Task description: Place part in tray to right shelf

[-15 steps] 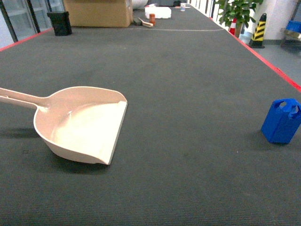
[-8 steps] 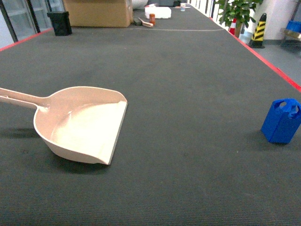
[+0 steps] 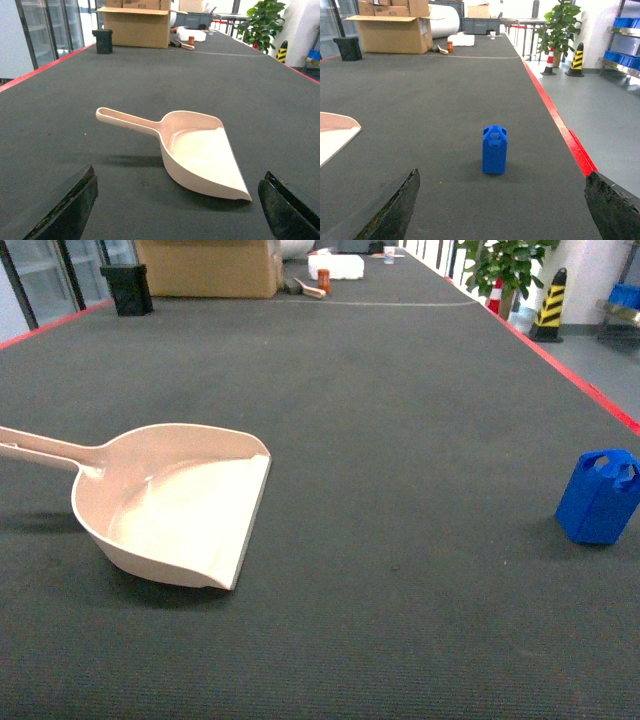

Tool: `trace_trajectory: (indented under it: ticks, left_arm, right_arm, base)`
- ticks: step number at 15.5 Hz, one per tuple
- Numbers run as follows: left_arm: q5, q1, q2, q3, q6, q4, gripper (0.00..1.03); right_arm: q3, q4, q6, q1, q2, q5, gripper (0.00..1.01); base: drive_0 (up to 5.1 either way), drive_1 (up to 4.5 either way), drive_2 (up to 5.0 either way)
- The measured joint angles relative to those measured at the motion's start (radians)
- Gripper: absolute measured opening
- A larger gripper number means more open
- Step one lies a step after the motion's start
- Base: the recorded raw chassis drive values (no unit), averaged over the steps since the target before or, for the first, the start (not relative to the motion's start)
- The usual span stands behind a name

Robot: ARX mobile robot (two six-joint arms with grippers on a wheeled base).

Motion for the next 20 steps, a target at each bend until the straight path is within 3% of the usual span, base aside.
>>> trace_trajectory:
  ticks: [1, 2, 3, 4, 7, 9, 15, 17, 20]
  left_arm:
    - [0.004, 0.003, 0.012, 0.009, -0.011, -0.042, 0.98]
    - [0.035, 0.018, 0.080, 0.031, -0.056, -0.083, 0.98]
    - [0.085, 0.056, 0.212, 0.057, -0.119, -0.026, 0.98]
    - [0.109, 0.066, 0.269, 0.068, -0.153, 0.018, 0.98]
    - [0.285, 0.122, 0.688, 0.154, -0.340, 0.337, 0.98]
    - [0.344, 0.129, 1.048, 0.239, -0.483, 0.592, 0.98]
    - [0.369, 0.152, 1.425, 0.377, -0.627, 0.822, 0.98]
    - [0.390, 0.180, 1.678, 0.516, -0.714, 0.874, 0.98]
    - [0.364, 0.216, 1.881, 0.697, -0.788, 0.866, 0.98]
  right_arm:
    - [0.000, 0.000, 0.000, 0.000, 0.000, 0.000, 0.98]
    - [0.000, 0.000, 0.000, 0.000, 0.000, 0.000, 0.98]
    - [0.000, 0.000, 0.000, 0.000, 0.000, 0.000, 0.98]
    - [0.000, 0.000, 0.000, 0.000, 0.000, 0.000, 0.98]
    - [0.000, 0.000, 0.000, 0.000, 0.000, 0.000, 0.98]
    - [0.000, 0.000, 0.000, 0.000, 0.000, 0.000, 0.98]
    - [0.000, 0.000, 0.000, 0.000, 0.000, 0.000, 0.98]
    - [0.000, 0.000, 0.000, 0.000, 0.000, 0.000, 0.98]
    - [0.000, 0.000, 0.000, 0.000, 0.000, 0.000, 0.98]
  base:
    - [0.0, 0.00, 0.0]
    - [0.0, 0.00, 0.0]
    - [0.0, 0.00, 0.0]
    - [0.0, 0.00, 0.0]
    - [0.0, 0.00, 0.0]
    - [0.0, 0.00, 0.0]
    - [0.0, 0.00, 0.0]
    - [0.0, 0.00, 0.0]
    - [0.0, 0.00, 0.0]
